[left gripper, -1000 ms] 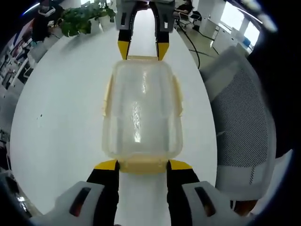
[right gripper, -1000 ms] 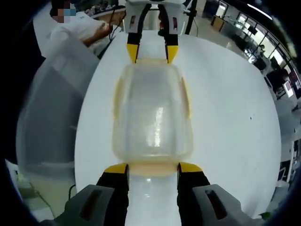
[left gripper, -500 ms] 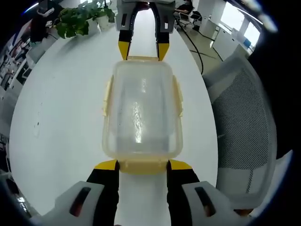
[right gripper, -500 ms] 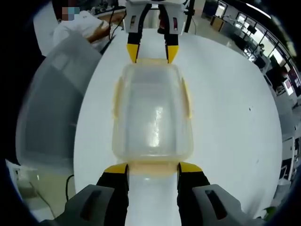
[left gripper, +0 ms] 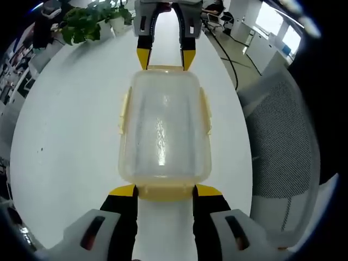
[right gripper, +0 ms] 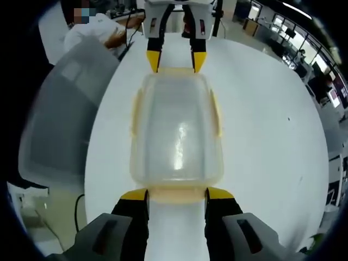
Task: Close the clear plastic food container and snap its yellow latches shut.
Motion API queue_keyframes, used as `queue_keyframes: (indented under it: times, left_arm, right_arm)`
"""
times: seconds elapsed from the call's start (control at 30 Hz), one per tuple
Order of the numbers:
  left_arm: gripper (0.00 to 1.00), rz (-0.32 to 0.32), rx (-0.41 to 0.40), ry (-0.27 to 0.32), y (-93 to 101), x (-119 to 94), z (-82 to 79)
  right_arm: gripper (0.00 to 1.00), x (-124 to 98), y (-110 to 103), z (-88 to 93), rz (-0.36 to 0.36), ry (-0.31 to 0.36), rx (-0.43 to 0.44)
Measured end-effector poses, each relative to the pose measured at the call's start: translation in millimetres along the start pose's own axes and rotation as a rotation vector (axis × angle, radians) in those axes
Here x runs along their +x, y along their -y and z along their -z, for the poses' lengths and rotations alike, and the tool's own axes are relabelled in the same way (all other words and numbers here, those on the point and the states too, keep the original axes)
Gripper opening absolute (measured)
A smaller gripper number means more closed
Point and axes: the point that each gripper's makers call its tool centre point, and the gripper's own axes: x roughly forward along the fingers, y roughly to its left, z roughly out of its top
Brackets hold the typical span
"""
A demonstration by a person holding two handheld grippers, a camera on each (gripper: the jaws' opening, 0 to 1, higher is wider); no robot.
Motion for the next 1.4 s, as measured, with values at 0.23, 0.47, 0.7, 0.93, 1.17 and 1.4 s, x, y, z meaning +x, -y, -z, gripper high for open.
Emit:
queue_keyframes:
  times: [0.23,0.47,0.7,0.93,1.17,1.4]
  left_arm:
    - [0.39,0.004,0.004,-0.023,1.8,8,-1.2]
    - [0.39,-0.003,-0.003,-0.019,2.0,11,-4.5]
    - [0.39,0.006,0.004,-0.039,2.7,12,0.2]
    - [0.39,0.009,-0.002,-0.035,3.5,14,-2.3]
    - [0.39,0.004,0.001,-0.042,3.1,14,-0.4]
    - [0.39,-0.011,0.002,-0.042,3.3,17,0.4]
  right_arm:
    - [0.39,0,-5,4.2,-0.02,0.002,0.014]
    - [0.39,5,-5,10.2,-0.006,-0.026,-0.005]
    - [0.39,7,-6,8.5,-0.005,-0.019,-0.004]
    - [0.39,9,-5,12.3,-0.003,-0.032,-0.008]
    - [0.39,11,-5,11.3,0.004,-0.022,-0.007]
    - [0.4,12,-6,12.6,0.014,-0.018,-0.005]
